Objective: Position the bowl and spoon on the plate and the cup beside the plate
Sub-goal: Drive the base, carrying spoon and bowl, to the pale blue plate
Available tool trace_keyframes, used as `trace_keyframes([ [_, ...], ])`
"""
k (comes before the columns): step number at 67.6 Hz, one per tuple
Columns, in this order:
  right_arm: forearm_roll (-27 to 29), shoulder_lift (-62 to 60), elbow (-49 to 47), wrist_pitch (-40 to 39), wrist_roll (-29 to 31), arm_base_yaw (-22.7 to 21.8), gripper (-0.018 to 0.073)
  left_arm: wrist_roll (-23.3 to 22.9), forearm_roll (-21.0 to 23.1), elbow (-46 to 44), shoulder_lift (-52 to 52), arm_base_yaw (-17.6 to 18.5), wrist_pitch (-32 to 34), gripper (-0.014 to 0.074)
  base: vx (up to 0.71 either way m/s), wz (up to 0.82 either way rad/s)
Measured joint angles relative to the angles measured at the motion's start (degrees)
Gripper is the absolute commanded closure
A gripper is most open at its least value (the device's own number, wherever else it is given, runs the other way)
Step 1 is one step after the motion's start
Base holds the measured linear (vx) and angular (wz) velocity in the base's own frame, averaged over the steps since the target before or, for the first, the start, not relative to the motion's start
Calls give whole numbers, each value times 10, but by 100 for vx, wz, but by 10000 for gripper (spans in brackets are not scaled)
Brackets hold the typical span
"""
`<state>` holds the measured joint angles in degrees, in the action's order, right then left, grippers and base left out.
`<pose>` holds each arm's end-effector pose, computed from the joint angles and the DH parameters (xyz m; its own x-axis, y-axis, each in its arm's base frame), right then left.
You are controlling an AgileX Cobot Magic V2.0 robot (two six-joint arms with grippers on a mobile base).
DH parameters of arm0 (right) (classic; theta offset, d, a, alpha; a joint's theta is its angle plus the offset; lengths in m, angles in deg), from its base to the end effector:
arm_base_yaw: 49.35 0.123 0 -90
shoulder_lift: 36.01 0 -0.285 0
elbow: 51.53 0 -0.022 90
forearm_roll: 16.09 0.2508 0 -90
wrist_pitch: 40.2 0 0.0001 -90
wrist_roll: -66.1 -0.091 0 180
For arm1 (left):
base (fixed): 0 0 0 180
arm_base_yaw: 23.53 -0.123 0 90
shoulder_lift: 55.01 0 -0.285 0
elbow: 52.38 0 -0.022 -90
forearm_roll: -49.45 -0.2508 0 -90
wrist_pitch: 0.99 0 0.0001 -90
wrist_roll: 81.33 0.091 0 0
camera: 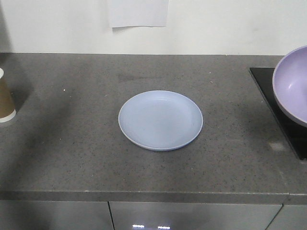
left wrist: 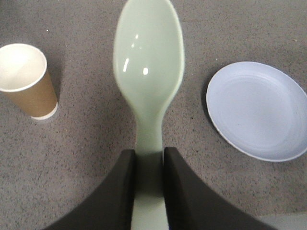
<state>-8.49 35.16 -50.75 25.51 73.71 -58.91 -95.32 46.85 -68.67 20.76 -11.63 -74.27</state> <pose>0.1997 -0.0225 0.4247 -0.7311 0.0447 -0.6808 0.0276 0.9990 0.0359 0.1980 -0.0377 0.4838 -0.6865 -0.0892 -0.7216 0.0180 0.9901 -0.1395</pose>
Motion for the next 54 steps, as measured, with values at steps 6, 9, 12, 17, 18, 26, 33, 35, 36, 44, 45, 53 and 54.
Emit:
trace_keyframes([
  [6,0,0,0,0,0,0,566,0,0,0,0,0,0,603,14,0],
  [9,0,0,0,0,0,0,566,0,0,0,0,0,0,603,14,1],
  [12,0,0,0,0,0,0,566,0,0,0,0,0,0,603,14,0],
  [17,0,0,0,0,0,0,566,0,0,0,0,0,0,603,14,1],
  [18,0,0,0,0,0,0,566,0,0,0,0,0,0,603,13,1],
  [26,0,0,0,0,0,0,566,0,0,0,0,0,0,603,13,1],
  [33,0,0,0,0,0,0,566,0,0,0,0,0,0,603,12,3],
  [35,0,0,0,0,0,0,566,0,0,0,0,0,0,603,12,3],
  [36,0,0,0,0,0,0,566,0,0,0,0,0,0,603,11,3],
  [44,0,0,0,0,0,0,566,0,0,0,0,0,0,603,10,4],
  [45,0,0,0,0,0,0,566,0,0,0,0,0,0,603,10,5],
  [53,0,0,0,0,0,0,566,0,0,0,0,0,0,603,9,5],
  [54,0,0,0,0,0,0,566,0,0,0,0,0,0,603,8,5],
])
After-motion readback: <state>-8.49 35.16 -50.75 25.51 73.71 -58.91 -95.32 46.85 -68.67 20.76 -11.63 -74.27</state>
